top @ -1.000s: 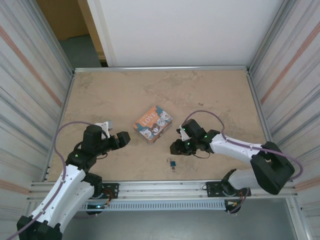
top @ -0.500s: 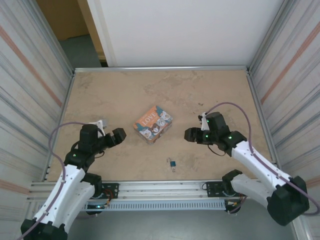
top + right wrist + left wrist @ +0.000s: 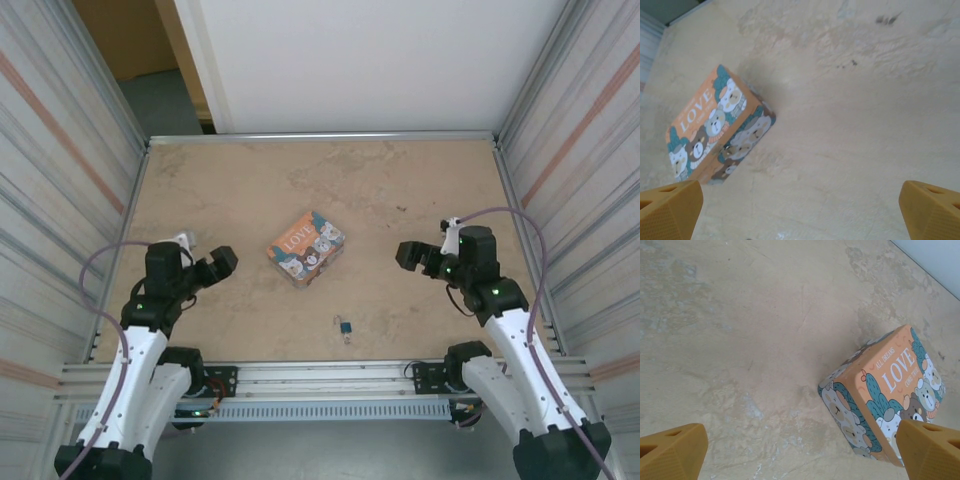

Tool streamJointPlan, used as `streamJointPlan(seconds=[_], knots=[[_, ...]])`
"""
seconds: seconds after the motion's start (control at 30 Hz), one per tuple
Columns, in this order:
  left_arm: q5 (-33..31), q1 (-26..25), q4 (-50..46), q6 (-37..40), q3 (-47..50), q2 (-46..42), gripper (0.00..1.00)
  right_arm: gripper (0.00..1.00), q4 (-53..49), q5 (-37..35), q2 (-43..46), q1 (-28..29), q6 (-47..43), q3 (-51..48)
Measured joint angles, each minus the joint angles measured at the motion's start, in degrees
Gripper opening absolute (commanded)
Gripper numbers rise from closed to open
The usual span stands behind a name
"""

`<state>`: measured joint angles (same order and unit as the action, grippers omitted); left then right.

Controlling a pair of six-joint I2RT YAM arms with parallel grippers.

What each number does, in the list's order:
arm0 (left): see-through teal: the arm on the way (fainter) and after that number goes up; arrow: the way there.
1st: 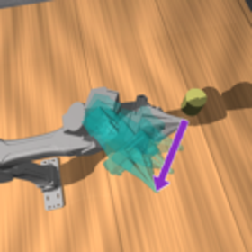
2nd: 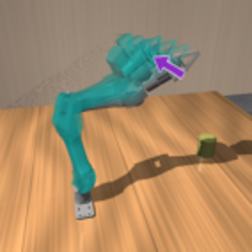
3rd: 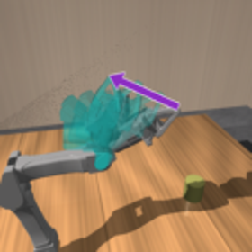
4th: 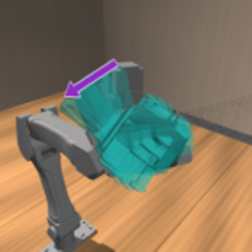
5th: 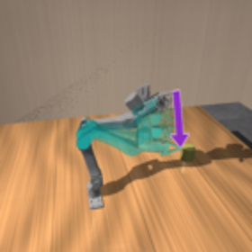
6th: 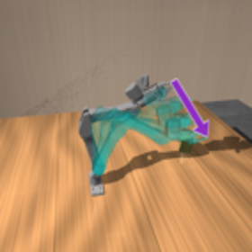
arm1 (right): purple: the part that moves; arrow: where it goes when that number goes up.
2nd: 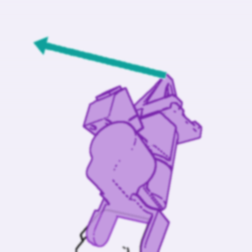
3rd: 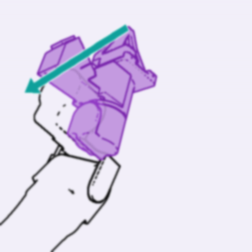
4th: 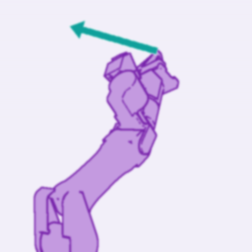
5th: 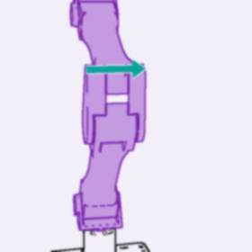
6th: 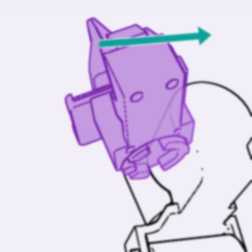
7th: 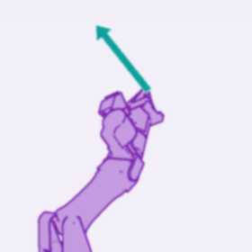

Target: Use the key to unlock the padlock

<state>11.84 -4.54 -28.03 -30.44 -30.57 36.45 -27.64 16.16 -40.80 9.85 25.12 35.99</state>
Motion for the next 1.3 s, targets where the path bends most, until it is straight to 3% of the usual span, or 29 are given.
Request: streamJointPlan(seconds=[0.37,0.67,0.9,1.3], knots=[[-4.3,0.1,-0.5,5.3,-0.6,1.9,0.99,0.99,1.0,0.0,1.2,-7.7,-3.3,-0.7],[-10.8,0.1,5.0,10.8,-0.6,4.6,0.99,0.99,8.6,-7.1,2.2,-9.6,-8.0,-3.4],[-16.0,1.6,11.6,12.6,0.0,8.7,0.99,0.99,17.0,-12.7,-1.6,-9.9,-11.9,-7.3],[-17.9,3.0,20.6,16.2,2.4,16.9,0.99,0.99,34.9,-16.6,-12.3,-9.9,-13.9,-15.4]])
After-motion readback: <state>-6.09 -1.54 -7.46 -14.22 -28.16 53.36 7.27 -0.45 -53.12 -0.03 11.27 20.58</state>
